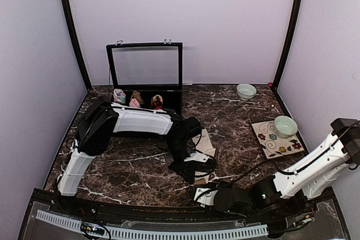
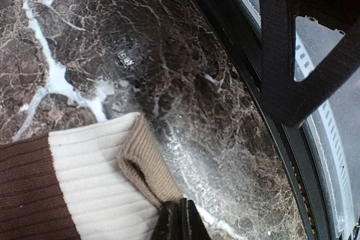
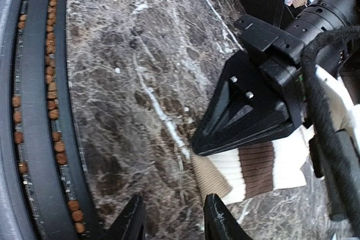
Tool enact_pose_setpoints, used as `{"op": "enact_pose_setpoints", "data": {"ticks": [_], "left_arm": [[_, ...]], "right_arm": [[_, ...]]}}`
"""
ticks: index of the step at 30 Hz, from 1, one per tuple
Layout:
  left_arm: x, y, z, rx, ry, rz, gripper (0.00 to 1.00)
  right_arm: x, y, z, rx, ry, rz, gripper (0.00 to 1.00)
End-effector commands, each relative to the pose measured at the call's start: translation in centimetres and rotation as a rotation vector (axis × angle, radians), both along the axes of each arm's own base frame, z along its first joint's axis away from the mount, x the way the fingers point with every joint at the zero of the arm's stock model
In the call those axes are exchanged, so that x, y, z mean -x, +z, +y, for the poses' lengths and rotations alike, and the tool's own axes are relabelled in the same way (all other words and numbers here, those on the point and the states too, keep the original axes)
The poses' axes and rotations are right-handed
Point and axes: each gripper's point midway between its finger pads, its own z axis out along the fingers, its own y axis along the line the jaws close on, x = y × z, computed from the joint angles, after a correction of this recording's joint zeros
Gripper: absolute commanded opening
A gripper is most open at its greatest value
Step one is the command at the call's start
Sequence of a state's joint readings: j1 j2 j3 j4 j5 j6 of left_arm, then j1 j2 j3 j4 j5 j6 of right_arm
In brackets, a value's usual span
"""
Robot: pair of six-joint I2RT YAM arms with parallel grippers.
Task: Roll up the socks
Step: Roll the sock at the center of the board.
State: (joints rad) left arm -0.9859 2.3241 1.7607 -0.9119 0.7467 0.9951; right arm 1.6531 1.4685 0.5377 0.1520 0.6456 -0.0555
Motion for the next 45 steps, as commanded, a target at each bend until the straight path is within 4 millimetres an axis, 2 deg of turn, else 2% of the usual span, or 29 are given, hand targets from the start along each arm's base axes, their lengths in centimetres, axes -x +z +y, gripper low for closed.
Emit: {"op": "enact_pose_setpoints", "data": {"ticks": [1, 5, 11, 21, 32, 34, 36, 39, 42, 45], "left_arm": [[1.0, -0.3, 0.8, -0.046, -0.020, 0.056, 0.00], [1.0, -0.1, 0.7, -0.040, -0.025, 0.056, 0.00], [1.0, -0.2, 0.7, -0.041, -0.028, 0.054, 0.00], [0.9, 0.1, 0.7, -0.037, -0.034, 0.051, 0.00], [0.7, 1.0, 0.7, -0.028, -0.029, 0.072, 0.00], [0.4, 1.1, 0.7, -0.023, -0.018, 0.071, 0.03], [0.0, 1.3, 0.6, -0.019, -0.003, 0.067, 0.06], [-1.0, 2.2, 0.2, 0.013, 0.043, 0.050, 0.12], [-1.8, 3.5, 0.3, 0.054, 0.086, 0.038, 0.22], [-2.2, 4.2, 0.9, 0.074, 0.114, 0.014, 0.24]], "right_arm": [[-1.7, 1.0, 1.1, -0.017, 0.037, -0.051, 0.35], [-2.4, 0.7, 1.6, -0.018, 0.065, -0.037, 0.35], [-3.1, -0.9, 1.9, -0.019, 0.076, 0.022, 0.35], [-3.8, -4.4, 0.4, -0.002, 0.021, 0.109, 0.34], [-4.4, -6.9, -1.3, 0.030, -0.073, 0.178, 0.22], [-4.4, -7.3, -1.6, 0.028, -0.107, 0.203, 0.15], [-4.5, -7.7, -1.7, 0.042, -0.141, 0.221, 0.00], [-4.7, -8.5, -2.1, 0.037, -0.212, 0.262, 0.00], [-4.6, -9.2, -2.6, 0.017, -0.287, 0.315, 0.00], [-4.5, -9.7, -3.3, -0.020, -0.360, 0.367, 0.00]]}}
